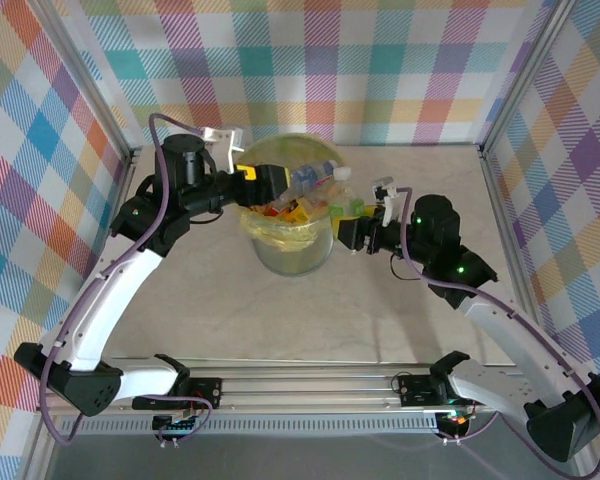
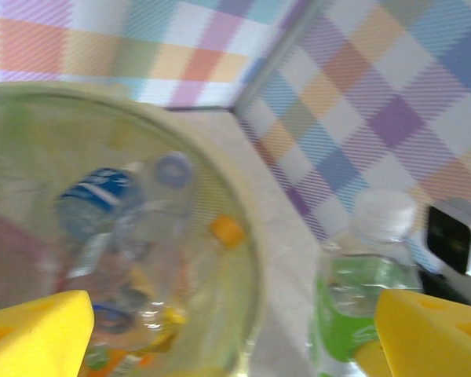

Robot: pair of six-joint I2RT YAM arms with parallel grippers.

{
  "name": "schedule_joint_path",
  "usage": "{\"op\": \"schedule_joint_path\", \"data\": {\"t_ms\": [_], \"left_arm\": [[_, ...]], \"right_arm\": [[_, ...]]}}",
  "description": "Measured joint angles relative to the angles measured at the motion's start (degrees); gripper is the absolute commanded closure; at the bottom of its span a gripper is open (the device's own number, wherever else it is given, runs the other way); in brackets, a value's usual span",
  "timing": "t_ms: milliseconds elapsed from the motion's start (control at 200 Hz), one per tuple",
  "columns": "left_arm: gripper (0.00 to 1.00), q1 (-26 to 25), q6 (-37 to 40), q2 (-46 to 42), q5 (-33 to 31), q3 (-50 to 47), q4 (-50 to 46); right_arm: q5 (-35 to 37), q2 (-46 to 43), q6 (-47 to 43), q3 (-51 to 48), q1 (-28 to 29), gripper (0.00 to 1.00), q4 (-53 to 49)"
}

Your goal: Put the plastic bottles in the bin

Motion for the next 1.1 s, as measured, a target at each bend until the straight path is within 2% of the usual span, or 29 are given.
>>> {"op": "schedule_joint_path", "data": {"t_ms": [135,325,450,740,945,1100], "left_arm": [[0.08,-2.56,0.0,0.02,4.13,-0.04,1.99],[0.08,-6.1,0.02,0.87,5.81,0.04,3.87],[0.04,-9.51,0.35,2.56,5.7,0.07,4.63],[0.07,-14.75,0.63,5.44,1.84,0.09,4.74],[0.24,-15.96,-0.26,6.67,1.14,0.09,5.66],[0.44,-16.31,-0.85,6.67,0.55,0.09,6.6]], "right_arm": [[-2.08,0.0,-0.79,0.0,1.4,0.43,2.05],[-2.62,0.0,-1.22,0.02,3.1,0.43,3.65],[-2.62,0.0,-1.25,0.02,3.76,0.43,4.55],[-2.36,0.0,-1.79,0.04,4.92,0.43,6.95],[-1.42,0.15,-2.49,0.57,5.38,0.43,7.48],[-0.85,0.74,-2.58,0.68,5.57,0.38,7.5]]}}
